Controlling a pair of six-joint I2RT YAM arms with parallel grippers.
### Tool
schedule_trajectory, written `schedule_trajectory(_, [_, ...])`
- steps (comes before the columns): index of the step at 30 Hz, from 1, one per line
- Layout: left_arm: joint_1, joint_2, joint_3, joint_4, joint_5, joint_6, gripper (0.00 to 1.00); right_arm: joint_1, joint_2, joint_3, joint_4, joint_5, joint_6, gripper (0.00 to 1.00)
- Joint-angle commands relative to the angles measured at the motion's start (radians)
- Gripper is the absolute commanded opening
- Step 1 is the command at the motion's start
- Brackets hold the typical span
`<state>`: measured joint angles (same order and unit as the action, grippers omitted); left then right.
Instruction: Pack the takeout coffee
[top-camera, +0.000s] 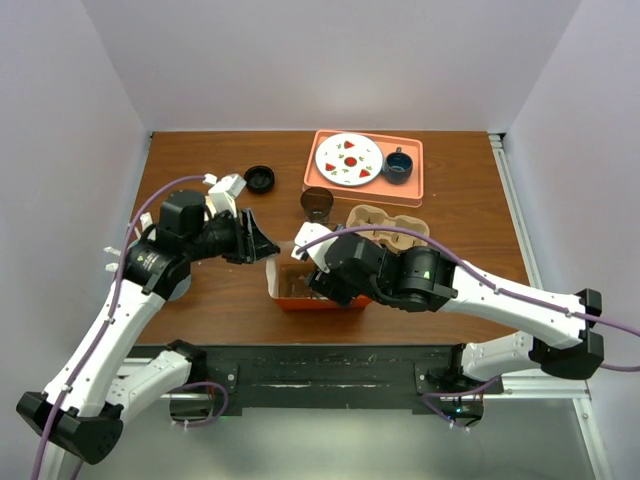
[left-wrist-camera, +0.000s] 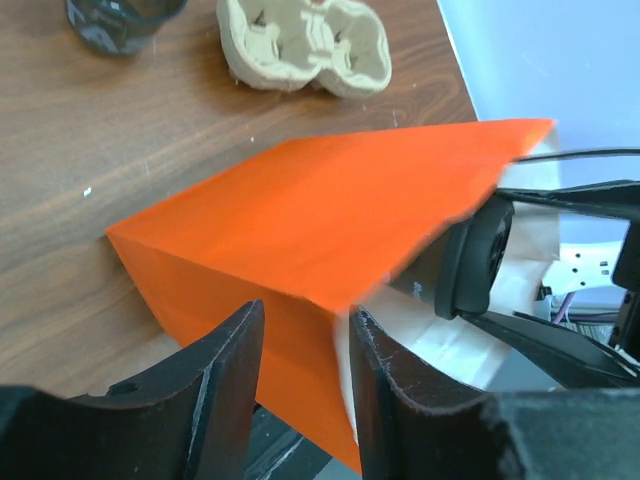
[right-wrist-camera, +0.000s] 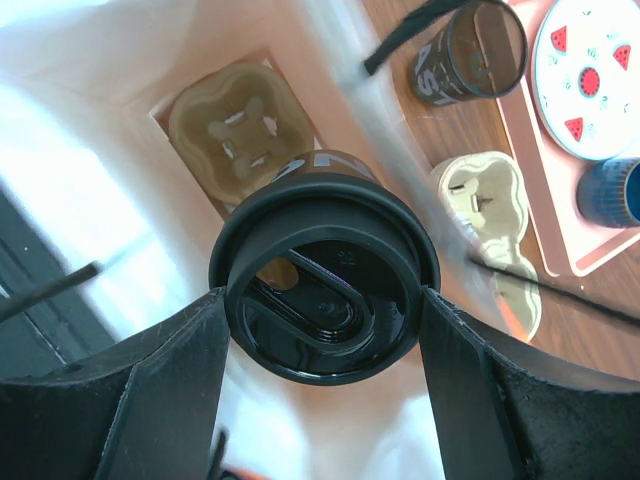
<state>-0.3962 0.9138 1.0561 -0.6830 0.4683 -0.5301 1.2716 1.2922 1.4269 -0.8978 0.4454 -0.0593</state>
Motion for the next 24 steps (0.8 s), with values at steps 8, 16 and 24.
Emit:
schedule_trajectory(8, [-0.018, -0.015, -0.024, -0.009, 0.018, 0.007, 0.36, 0.005, -0.002, -0.057, 0.074, -0.019, 0.088, 0.45])
schedule_trajectory(16, [-0.056, -0.035, -0.038, 0.111, 0.072, 0.064, 0.00, 0.005, 0.001, -0.054, 0.105, -0.011, -0.075, 0.45])
schedule_trajectory(24, [-0.159, -0.009, -0.061, 0.181, 0.010, 0.099, 0.00, 0.005, 0.013, -0.083, 0.119, 0.007, -0.174, 0.45])
